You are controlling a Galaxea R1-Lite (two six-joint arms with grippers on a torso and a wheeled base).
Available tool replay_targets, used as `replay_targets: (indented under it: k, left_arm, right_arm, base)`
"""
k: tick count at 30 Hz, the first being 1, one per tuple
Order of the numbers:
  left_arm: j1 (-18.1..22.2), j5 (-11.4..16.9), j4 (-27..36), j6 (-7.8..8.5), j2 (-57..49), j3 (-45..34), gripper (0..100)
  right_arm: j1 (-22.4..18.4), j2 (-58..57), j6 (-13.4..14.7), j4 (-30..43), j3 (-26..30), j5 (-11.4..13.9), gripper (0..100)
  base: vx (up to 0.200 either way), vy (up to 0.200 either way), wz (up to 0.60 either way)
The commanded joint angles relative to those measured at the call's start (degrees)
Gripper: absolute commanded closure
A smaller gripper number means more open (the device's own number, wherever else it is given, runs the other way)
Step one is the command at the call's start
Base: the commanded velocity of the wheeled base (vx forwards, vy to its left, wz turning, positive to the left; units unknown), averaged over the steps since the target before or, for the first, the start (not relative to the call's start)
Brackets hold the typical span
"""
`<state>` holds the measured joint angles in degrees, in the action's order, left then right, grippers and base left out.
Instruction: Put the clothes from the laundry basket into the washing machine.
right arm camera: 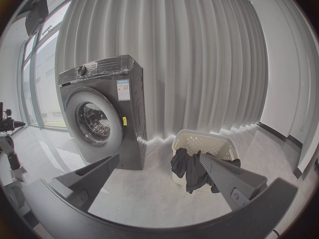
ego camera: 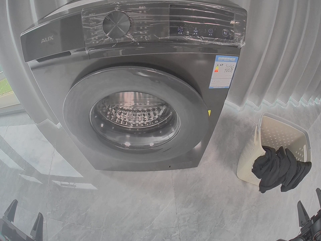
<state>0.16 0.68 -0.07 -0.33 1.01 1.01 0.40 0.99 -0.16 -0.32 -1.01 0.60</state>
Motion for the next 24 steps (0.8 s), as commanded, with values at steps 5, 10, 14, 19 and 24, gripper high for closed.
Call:
replay_targets:
  k: [5, 10, 14, 19, 24]
  left_arm:
    - [0.02, 0.11, -0.01, -0.02, -0.84, -1.01, 0]
    - [0.02, 0.11, -0.01, 0.15, -0.84, -1.01, 0]
    - [0.02, 0.11, 0.07, 0.33, -0.84, -1.01, 0]
    - [0.02, 0.11, 0.07, 0.24, -0.84, -1.01, 0]
    - [0.02, 0.11, -0.01, 0.24, -0.84, -1.01, 0]
  right_arm:
    - [0.04, -0.46, -0.02, -0.03, 1.01, 0.02, 0]
    - [0.04, -0.46, -0.02, -0.03, 1.01, 0.02, 0]
    - [0.04, -0.46, -0.02, -0.03, 1.01, 0.02, 0]
    - [-0.05, -0.37, -0.02, -0.12, 1.01, -0.07, 0]
    - [-0.05, -0.37, -0.02, -0.12, 1.01, -0.07, 0]
  base:
    - [0.000, 0.200, 0.00]
    - [0.000, 0.200, 0.00]
    - [0.000, 0.050, 0.00]
    - [0.000, 0.000, 0.12]
    - [0.000, 0.000, 0.60]
